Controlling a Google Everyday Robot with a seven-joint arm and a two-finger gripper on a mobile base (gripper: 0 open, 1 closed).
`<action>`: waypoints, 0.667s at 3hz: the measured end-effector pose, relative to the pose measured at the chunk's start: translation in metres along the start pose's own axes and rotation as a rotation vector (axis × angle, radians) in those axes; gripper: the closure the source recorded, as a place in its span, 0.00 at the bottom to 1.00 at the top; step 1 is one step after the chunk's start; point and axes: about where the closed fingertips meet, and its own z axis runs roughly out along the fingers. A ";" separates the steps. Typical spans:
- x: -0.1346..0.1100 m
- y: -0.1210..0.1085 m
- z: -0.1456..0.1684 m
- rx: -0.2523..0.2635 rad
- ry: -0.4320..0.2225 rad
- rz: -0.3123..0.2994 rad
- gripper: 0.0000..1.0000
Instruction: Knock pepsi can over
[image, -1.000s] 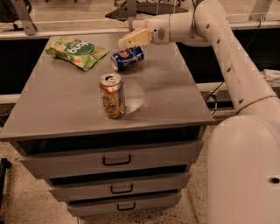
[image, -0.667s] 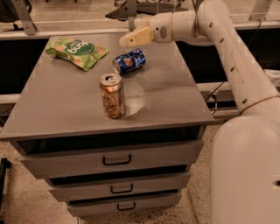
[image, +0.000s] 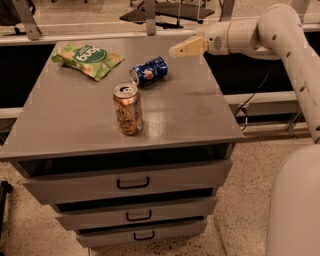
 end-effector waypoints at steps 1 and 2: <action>0.023 -0.028 -0.038 0.138 0.037 0.029 0.00; 0.023 -0.028 -0.037 0.137 0.037 0.029 0.00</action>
Offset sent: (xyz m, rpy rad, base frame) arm 0.0005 -0.0478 -0.0076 -0.0341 0.0087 -0.1237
